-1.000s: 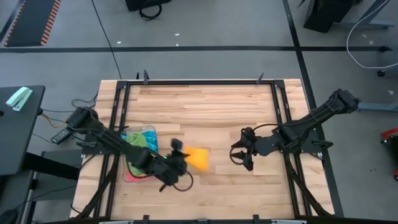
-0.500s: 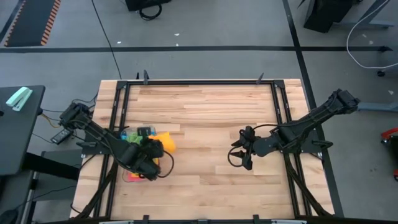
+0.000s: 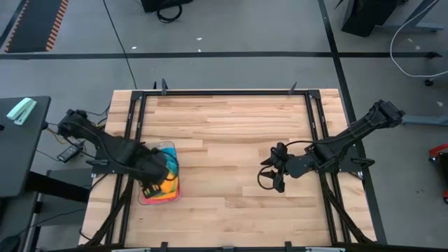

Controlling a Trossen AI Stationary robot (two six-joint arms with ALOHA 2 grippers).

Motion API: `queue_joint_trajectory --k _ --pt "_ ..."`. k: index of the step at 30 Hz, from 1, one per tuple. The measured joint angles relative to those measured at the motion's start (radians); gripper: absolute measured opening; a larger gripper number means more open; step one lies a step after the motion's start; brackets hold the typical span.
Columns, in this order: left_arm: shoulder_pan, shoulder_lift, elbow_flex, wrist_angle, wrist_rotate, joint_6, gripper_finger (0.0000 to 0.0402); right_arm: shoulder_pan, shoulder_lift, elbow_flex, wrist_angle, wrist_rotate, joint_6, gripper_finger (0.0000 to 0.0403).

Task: Fold microfiber towels
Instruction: Put the yellow microfiber cloth into the transparent bin

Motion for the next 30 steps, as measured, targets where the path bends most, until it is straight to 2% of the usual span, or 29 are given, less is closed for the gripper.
queue_joint_trajectory --k 5,10,14,19,25,30 --pt "0.018 -0.086 -0.035 0.076 0.013 -0.09 0.0054 0.033 0.0 0.0 0.001 0.021 0.001 0.0208" --pt "0.017 -0.2 -0.12 0.333 0.01 -0.097 0.0047 0.077 0.0 0.0 0.002 0.061 0.0 0.0208" --pt "0.017 -0.3 -0.252 0.527 0.002 -0.144 0.0047 0.11 0.0 0.0 0.002 0.08 0.0 0.0208" --pt "0.016 -0.406 -0.398 0.548 0.001 -0.227 0.0047 0.141 0.0 0.0 0.001 0.123 0.007 0.0208" --pt "0.016 -0.55 -0.482 0.556 -0.046 -0.317 0.0047 0.142 0.0 0.0 0.002 0.129 0.022 0.0208" --pt "0.016 -0.654 -0.585 0.558 -0.046 -0.416 0.0047 0.141 0.0 0.0 0.001 0.131 0.029 0.0208"
